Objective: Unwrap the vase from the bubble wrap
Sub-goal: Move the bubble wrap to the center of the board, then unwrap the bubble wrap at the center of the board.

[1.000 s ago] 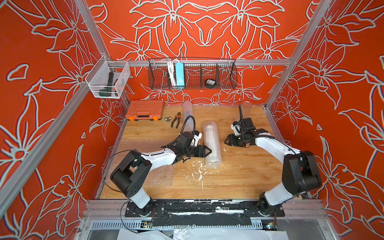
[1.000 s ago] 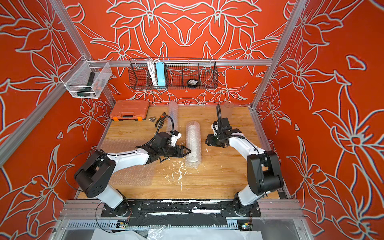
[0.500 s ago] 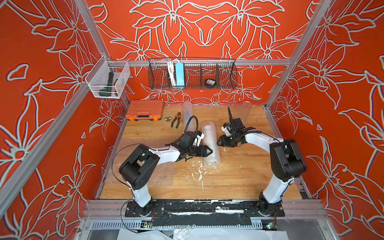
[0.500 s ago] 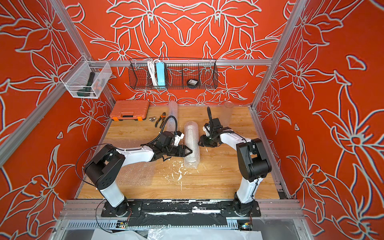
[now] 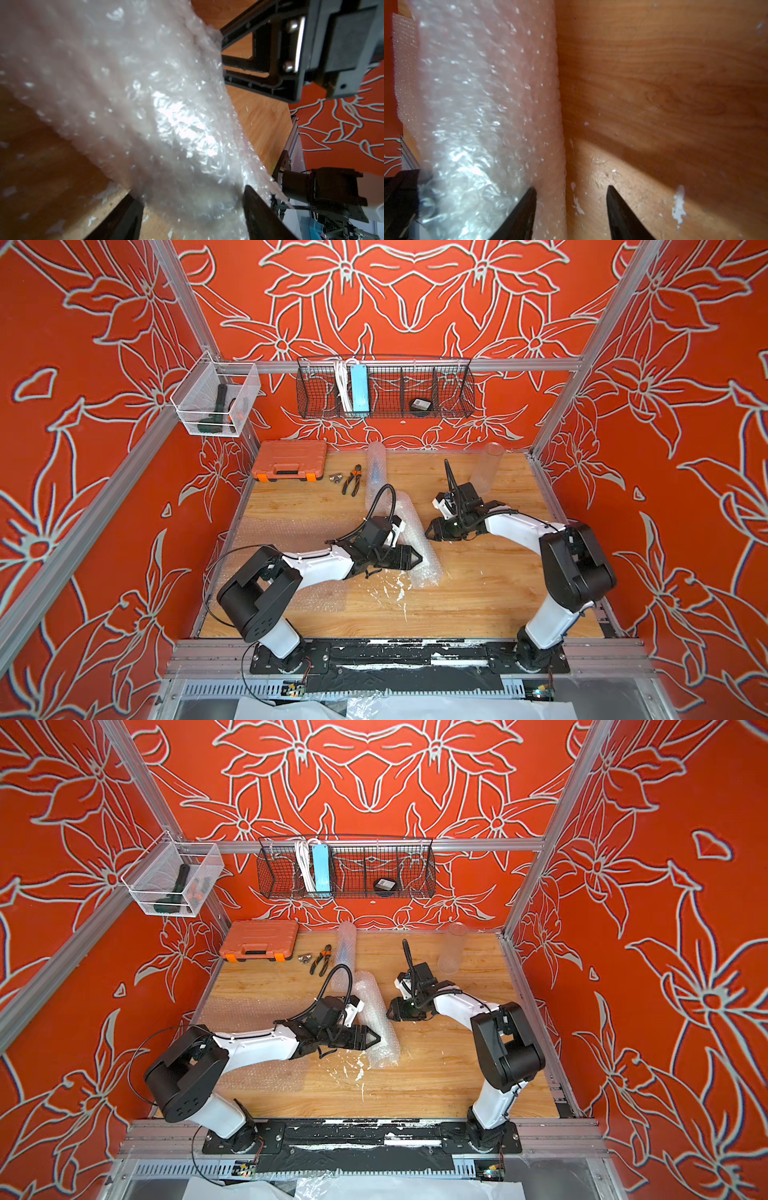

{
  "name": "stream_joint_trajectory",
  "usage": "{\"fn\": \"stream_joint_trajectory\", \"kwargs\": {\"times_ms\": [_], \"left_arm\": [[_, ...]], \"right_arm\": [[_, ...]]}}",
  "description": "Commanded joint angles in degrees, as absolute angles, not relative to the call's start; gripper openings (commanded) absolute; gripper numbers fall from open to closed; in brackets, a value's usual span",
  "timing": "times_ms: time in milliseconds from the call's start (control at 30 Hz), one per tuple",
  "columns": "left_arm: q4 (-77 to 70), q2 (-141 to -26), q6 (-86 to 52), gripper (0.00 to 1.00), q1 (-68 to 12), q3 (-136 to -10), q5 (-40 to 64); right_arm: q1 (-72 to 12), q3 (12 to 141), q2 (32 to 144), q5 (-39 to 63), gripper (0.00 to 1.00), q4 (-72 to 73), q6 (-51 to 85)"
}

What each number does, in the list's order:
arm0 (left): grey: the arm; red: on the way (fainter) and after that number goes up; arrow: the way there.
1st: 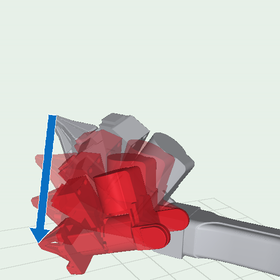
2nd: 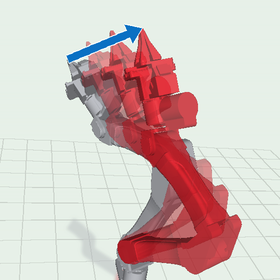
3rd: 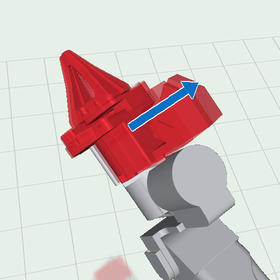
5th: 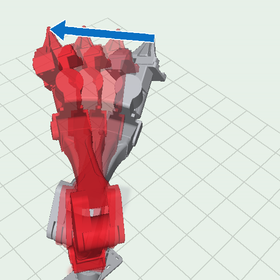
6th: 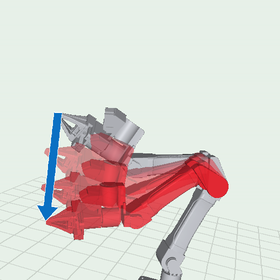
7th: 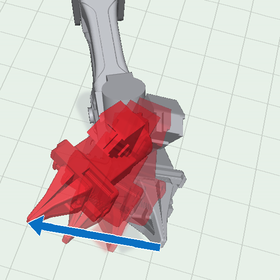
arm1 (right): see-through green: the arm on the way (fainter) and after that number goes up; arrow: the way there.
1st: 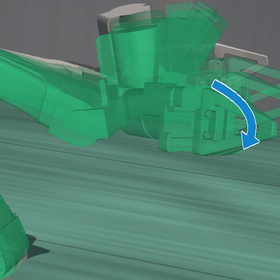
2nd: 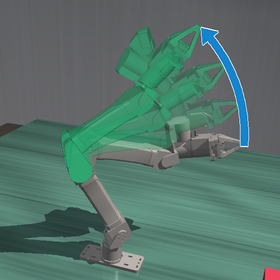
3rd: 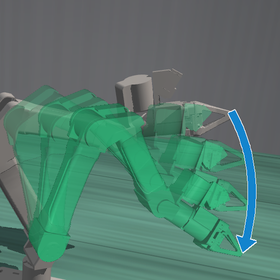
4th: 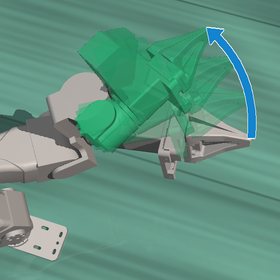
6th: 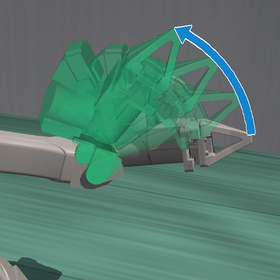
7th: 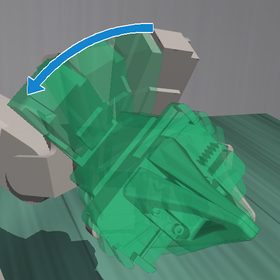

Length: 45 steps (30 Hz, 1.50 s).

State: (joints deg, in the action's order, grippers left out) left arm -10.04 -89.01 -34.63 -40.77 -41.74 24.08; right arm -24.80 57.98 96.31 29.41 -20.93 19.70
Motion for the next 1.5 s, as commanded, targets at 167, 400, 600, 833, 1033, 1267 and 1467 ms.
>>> {"fn": "stream_joint_trajectory", "kwargs": {"times_ms": [167,400,600,833,1033,1267,1467], "left_arm": [[-14.72,-79.67,-35.34,0.72,-44.82,-36.57,24.27],[-8.79,-71.33,-33.42,0.84,-44.74,-34.31,18.32],[-7.66,-64.96,-35.13,0.87,-39.33,-30.45,16.22],[-11.97,-66.77,-38.75,0.79,-32.96,-28.83,22.92],[-12.12,-73.01,-39.8,0.76,-32.87,-32.17,23.95],[-14.95,-77.21,-40.67,0.76,-32.87,-33.73,26.44],[-14.32,-80.93,-40.36,0.74,-32.87,-35.54,27.15]], "right_arm": [[-28.97,50.88,88.95,35.52,0.56,-21.61,20.41],[-29.23,51.86,86.67,25.02,0.58,-27.17,17.78],[-29.25,54.99,84.12,16.09,0.58,-32.02,15.5],[-29.3,58.16,79.57,17.25,0.59,-34.45,12.58],[-30.75,58.31,74.99,23.07,0.6,-34.72,9.91],[-35.17,58.88,74.58,18.85,0.62,-37.76,7.86],[-39.68,60.26,76.78,14.24,0.63,-38.83,7.83]]}}
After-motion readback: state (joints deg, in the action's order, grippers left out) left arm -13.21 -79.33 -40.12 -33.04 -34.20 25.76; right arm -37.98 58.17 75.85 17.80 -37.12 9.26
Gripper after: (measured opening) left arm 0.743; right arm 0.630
